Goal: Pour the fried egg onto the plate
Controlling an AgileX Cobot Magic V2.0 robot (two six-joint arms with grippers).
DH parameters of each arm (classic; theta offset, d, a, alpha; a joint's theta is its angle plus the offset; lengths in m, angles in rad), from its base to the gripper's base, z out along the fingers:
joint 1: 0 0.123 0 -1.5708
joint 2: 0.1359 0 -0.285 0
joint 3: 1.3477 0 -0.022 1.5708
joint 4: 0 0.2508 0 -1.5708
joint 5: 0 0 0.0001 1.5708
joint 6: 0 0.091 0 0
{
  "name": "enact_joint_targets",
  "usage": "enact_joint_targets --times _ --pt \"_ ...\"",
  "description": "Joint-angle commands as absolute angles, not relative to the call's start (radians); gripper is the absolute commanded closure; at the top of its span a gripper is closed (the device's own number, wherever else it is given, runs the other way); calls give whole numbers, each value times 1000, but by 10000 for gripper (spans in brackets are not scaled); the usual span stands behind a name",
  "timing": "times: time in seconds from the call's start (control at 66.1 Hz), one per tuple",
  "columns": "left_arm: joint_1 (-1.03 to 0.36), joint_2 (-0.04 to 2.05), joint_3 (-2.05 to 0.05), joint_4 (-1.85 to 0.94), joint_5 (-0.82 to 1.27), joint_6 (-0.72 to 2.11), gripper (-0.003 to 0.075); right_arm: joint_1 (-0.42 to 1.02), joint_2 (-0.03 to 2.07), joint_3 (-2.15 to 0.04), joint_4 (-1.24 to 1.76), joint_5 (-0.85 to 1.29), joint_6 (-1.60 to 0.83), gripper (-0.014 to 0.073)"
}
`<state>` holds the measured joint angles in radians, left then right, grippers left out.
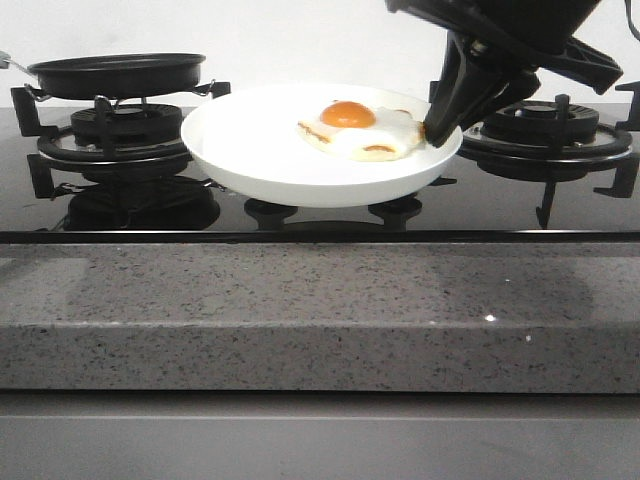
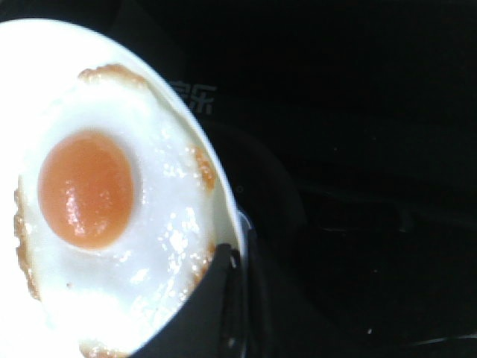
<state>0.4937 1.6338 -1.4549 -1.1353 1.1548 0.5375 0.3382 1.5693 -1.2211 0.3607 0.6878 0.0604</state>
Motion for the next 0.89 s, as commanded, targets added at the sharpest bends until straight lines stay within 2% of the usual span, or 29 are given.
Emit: enact_joint_targets --times 0.0,0.242,0.394,0.53,0.878 --pt "442 1502 -1488 -1059 1102 536 205 338 1534 -1246 358 655 54 660" --pt "197 1298 -1488 -687 1007 422 205 338 1534 -1246 358 655 54 660" --pt "-8 1191 -1463 -323 1005 225 206 338 1534 -1246 358 655 54 660" --pt "-135 1066 -1372 -83 957 51 206 338 1534 -1246 358 655 54 660" --pt "-172 779 -1003 -51 924 36 206 338 1534 -1246 358 655 54 660"
